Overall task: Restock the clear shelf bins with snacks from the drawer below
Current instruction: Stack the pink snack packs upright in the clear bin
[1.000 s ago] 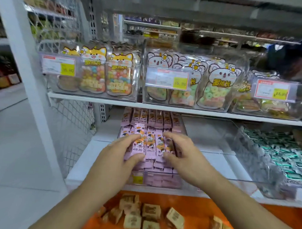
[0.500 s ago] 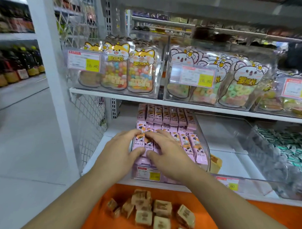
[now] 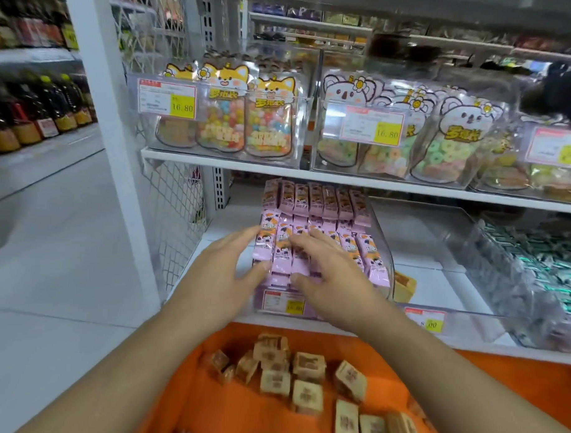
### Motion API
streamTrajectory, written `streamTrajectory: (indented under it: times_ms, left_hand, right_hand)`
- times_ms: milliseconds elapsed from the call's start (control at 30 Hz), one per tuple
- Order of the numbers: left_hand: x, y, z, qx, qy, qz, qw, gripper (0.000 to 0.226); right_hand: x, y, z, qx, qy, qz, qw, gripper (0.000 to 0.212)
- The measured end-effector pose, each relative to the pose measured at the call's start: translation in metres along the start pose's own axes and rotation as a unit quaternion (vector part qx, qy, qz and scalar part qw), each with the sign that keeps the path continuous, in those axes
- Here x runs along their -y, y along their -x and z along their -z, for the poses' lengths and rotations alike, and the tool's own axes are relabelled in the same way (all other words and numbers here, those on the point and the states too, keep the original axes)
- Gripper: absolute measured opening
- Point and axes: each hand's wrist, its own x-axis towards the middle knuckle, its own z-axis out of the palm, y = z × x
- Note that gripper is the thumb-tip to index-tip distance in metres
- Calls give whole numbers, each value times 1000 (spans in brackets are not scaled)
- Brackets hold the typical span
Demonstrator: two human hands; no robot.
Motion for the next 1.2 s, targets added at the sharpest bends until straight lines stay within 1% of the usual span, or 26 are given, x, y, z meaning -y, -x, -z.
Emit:
streamTrajectory:
  times_ms: [67, 133, 200, 267, 333, 400, 467, 567, 667, 767, 867, 900, 933, 967, 1000, 1067, 1100, 1133, 1200]
  left_hand:
    - [-10, 14, 8, -21, 7, -2, 1000, 53]
    - [-17, 32, 13, -39, 34, 2, 999, 45]
    - [-16, 56, 11, -31, 60, 29, 997, 42]
    - [-9, 83, 1, 3, 65, 57, 996, 40]
    - [5, 105, -17, 54, 45, 73, 995, 39]
    - [24, 122, -40, 117, 22, 57, 991, 41]
    - [47, 134, -62, 196, -17, 44, 979, 47]
    - [90, 149, -88, 323, -74, 58, 942, 61]
    - [132, 159, -115, 417, -102, 64, 901, 72]
    - [164, 165, -141, 492, -136, 71, 857, 72]
    - [192, 173, -163, 541, -187, 83, 816, 71]
    - [198, 176, -168, 558, -210, 85, 798, 65]
    - [203, 178, -174, 567, -229, 81, 787, 54]
    - [207, 179, -180, 567, -239, 79, 784, 43]
    - [210, 179, -184, 561, -240, 79, 789, 35]
    - [209, 178, -192, 548, -240, 72, 798, 29]
    - [205, 176, -194, 546, -237, 68, 801, 28]
    - [202, 176, -196, 545, -227, 71, 804, 29]
    - [194, 175, -198, 542, -199, 87, 812, 25]
  right_hand:
    - [3, 18, 7, -1, -13, 0, 1000, 58]
    - [2, 34, 11, -10, -20, -11, 1000, 52]
    - [-1, 52, 6, -12, -38, -18, 999, 44]
    - [-7, 70, -9, 10, -58, -20, 998, 37]
    - [-16, 86, -35, 51, -60, -33, 996, 36]
    - [-29, 101, -66, 98, -47, -55, 993, 36]
    - [-46, 111, -102, 161, -23, -74, 984, 40]
    - [-74, 123, -147, 254, -17, -99, 962, 47]
    - [-101, 130, -175, 293, -37, -122, 948, 53]
    - [-132, 139, -194, 330, -48, -150, 931, 56]
    - [-162, 150, -207, 360, -5, -186, 914, 53]
    - [-170, 153, -210, 360, 15, -193, 913, 52]
    - [-178, 156, -214, 369, 41, -201, 906, 54]
    - [-185, 159, -219, 379, 61, -201, 901, 59]
    - [-190, 160, -222, 402, 91, -196, 890, 63]
    - [-197, 166, -232, 449, 137, -177, 865, 65]
    - [-201, 169, -239, 461, 147, -168, 859, 63]
    - [-203, 171, -243, 463, 151, -168, 857, 61]
    - [-204, 175, -248, 451, 139, -163, 866, 59]
